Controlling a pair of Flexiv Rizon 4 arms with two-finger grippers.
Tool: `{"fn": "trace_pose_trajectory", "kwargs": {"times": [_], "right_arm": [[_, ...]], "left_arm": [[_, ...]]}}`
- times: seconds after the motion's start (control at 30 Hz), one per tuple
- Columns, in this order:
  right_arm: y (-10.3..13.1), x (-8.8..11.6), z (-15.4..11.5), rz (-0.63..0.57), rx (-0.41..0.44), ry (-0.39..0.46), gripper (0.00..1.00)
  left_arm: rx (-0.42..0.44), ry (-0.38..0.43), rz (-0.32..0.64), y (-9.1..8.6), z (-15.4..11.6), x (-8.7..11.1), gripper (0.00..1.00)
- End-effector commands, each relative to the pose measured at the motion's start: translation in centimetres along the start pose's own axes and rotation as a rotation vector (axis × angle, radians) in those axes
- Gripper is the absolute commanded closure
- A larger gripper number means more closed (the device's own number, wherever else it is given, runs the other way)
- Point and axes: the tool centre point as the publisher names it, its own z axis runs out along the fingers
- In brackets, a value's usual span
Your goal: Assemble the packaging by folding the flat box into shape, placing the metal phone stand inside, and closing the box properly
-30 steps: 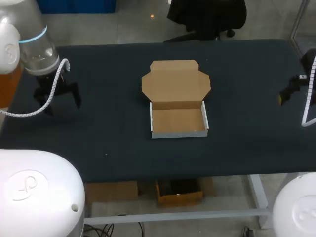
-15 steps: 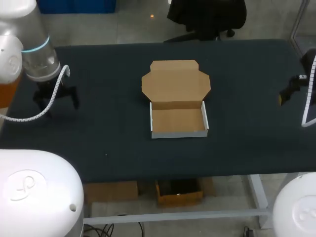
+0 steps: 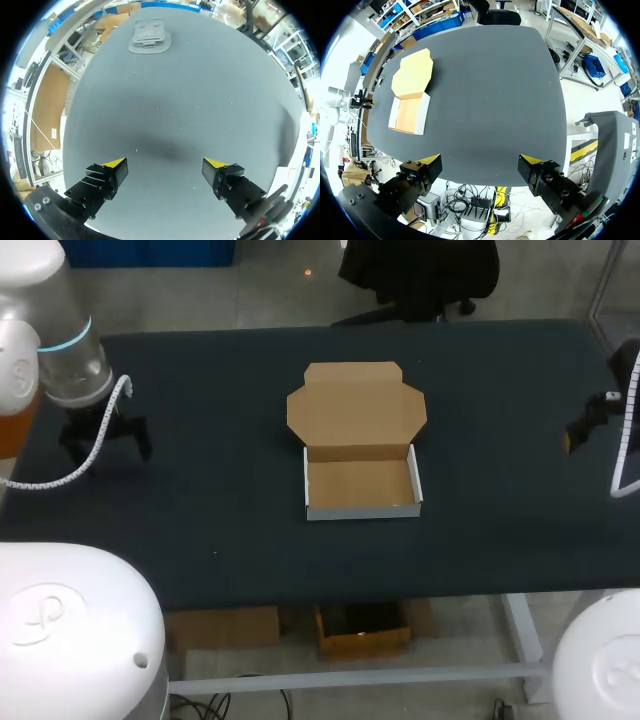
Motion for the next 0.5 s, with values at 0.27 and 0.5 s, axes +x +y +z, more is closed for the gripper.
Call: {"fn": "trace_pose_trajectory", "kwargs": {"times": [0.27, 0.5], "right_arm": [[0.0, 0.0, -0.2, 0.0, 0.006, 0.001, 0.0], [0.0, 0.0, -0.2, 0.0, 0.006, 0.001, 0.0]], "left_arm": [[0.011, -0.012, 0.016, -2.8, 1.9, 0.2, 0.0], [0.016, -0.015, 0.012, -3.8, 2.0, -0.2, 0.0]]}}
